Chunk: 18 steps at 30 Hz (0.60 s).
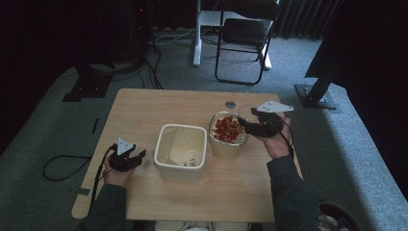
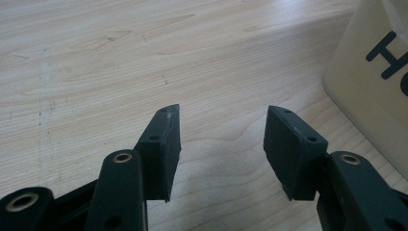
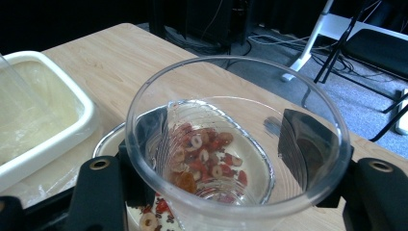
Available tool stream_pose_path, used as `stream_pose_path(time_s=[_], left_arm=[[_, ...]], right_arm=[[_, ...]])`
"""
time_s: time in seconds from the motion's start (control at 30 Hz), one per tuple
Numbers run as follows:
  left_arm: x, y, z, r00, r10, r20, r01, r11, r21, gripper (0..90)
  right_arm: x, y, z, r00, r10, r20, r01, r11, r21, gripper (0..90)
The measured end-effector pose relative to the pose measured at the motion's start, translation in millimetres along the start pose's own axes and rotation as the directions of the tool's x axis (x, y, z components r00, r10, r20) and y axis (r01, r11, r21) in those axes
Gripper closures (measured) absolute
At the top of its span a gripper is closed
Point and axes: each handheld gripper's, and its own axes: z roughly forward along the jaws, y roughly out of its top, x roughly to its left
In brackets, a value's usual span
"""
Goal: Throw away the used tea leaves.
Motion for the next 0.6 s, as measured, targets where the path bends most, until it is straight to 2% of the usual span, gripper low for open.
stream_pose_path(time_s=[0.6], left_arm=[[-1.4,0.4,1.9,1.0000,0.004,0.005,-0.004,1.0000,0.005,48.3]], right_arm=[[17.2,3.9,-2.2,0.9988,-0.046,-0.015,0.046,0.999,-0.008,34.8]])
